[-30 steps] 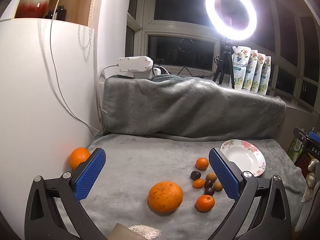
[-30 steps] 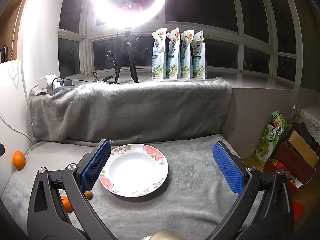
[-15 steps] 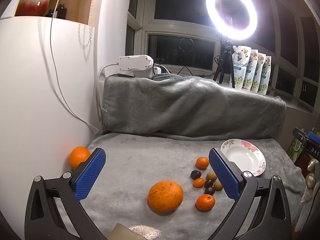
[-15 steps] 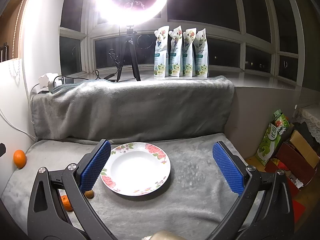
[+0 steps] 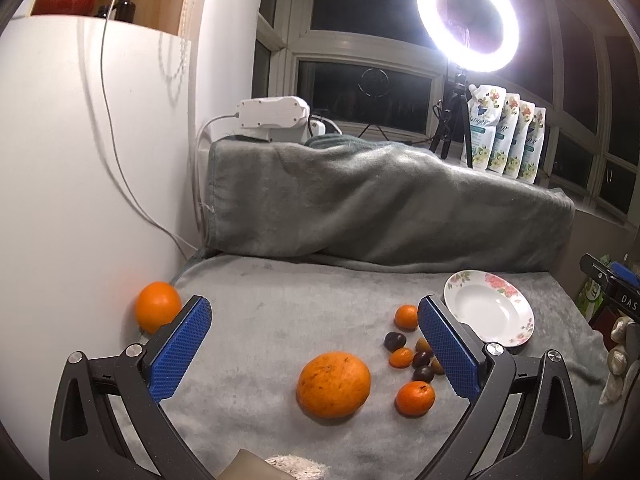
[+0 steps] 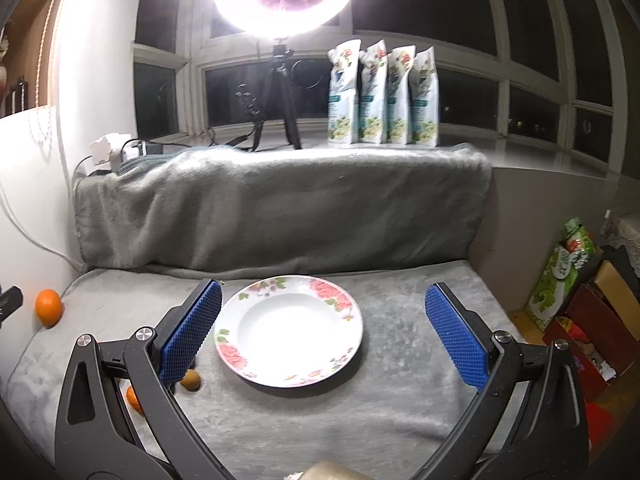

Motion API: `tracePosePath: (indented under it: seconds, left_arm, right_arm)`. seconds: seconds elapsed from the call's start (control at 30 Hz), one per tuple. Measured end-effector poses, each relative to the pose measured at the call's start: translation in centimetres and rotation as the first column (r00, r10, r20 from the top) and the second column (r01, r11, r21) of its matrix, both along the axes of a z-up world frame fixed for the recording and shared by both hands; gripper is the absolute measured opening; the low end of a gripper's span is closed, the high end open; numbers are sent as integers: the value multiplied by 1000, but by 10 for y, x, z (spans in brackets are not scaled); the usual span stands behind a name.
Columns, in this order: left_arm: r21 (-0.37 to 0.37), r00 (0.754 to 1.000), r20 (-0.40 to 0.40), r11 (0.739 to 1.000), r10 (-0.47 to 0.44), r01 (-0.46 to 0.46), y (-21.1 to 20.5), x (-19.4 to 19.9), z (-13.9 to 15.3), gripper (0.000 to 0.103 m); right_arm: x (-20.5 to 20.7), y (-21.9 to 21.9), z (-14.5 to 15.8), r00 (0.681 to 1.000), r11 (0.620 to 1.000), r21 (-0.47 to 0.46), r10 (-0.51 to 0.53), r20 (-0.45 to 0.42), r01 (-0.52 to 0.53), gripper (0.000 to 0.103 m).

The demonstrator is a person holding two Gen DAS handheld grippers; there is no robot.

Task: Organize fruits
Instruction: 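Move the left tool to the large orange and close around it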

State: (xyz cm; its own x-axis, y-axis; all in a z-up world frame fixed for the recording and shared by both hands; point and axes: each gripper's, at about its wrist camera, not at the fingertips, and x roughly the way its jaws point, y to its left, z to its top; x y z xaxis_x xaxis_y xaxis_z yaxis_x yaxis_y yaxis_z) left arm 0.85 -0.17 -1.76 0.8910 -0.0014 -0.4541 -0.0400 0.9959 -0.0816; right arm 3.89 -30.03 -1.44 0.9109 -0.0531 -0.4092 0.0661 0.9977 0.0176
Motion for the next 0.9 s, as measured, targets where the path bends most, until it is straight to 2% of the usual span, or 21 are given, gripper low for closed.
tracePosePath:
  seconds: [0.2, 0.5, 0.63, 0.77, 0.9]
  left_arm:
    - [-10, 998, -66, 1000, 8, -9, 10, 1, -20, 102]
    - [-114, 983, -183, 994, -25, 4, 27, 1, -53, 102]
    - [-146, 976, -215, 989, -32, 1, 32, 0, -65, 100]
    - [-195, 968, -244, 981, -65, 17, 33, 3, -76, 92]
    - [-257, 956, -267, 965, -118, 47, 30, 5, -88, 83]
  right_arm:
    - [12, 14, -5, 992, 991, 47, 123, -39, -121, 103]
    - [41, 50, -28, 938, 944, 145, 317, -140, -297, 99]
    - [51, 66, -41, 899, 911, 202, 396, -189, -359, 92]
    - [58, 83, -50, 855, 879, 235, 465, -231, -415, 91]
    - [68, 108, -56, 785, 826, 279, 558, -270, -490, 91]
